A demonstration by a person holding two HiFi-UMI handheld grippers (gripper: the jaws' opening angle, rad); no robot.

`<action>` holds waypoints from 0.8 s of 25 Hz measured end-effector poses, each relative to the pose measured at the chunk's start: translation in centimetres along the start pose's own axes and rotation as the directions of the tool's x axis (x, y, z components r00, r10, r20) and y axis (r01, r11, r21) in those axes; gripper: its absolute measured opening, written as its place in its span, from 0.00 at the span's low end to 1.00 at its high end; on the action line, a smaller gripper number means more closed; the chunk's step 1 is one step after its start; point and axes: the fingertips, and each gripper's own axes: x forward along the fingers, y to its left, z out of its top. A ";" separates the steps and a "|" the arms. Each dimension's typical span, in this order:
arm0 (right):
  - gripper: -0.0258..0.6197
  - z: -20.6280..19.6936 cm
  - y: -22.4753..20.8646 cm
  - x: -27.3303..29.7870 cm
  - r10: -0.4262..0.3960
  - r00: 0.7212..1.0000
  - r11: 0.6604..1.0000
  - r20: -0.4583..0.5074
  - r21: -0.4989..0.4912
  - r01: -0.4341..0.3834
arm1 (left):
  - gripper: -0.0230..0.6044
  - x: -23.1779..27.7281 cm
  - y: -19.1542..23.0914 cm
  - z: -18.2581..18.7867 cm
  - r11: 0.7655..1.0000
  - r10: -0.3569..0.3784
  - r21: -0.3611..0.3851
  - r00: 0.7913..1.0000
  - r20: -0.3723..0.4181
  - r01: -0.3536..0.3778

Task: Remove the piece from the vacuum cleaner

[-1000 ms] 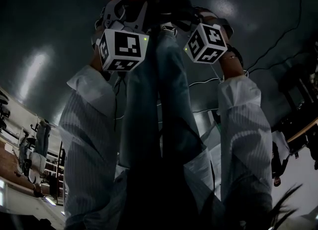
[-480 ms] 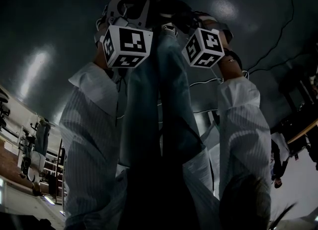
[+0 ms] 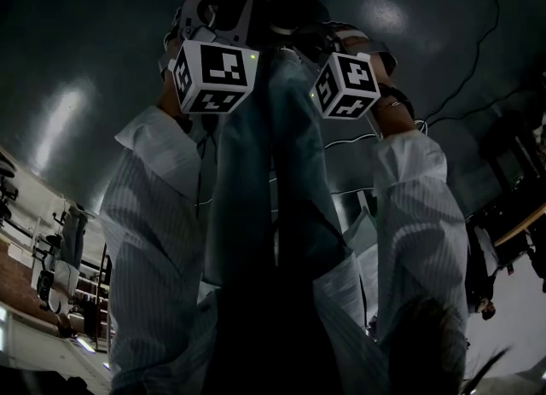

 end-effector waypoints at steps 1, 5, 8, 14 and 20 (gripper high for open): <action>0.11 0.0 0.1 0.0 0.006 1.000 1.000 -0.002 0.000 -0.006 | 0.25 0.0 0.0 0.0 1.000 0.000 0.000 1.000 0.001 0.000; 0.12 -0.2 0.6 0.2 0.049 0.999 0.999 -0.015 -0.021 -0.050 | 0.25 0.1 0.1 0.0 1.000 -0.001 -0.002 1.000 -0.001 0.001; 0.08 -0.7 4.3 0.5 0.171 0.983 0.979 -0.064 -0.105 -0.177 | 0.25 0.1 0.1 0.1 1.000 0.001 -0.006 1.000 0.001 -0.001; 0.08 -0.9 9.0 0.5 0.180 0.984 0.971 -0.003 0.163 -0.177 | 0.25 -0.1 0.2 0.1 0.999 0.020 -0.026 1.000 -0.008 -0.020; 0.08 1.0 5.8 -3.4 0.053 0.997 0.918 0.058 0.390 -0.071 | 0.20 -4.9 2.3 1.4 0.947 0.094 -0.310 0.996 0.005 -0.087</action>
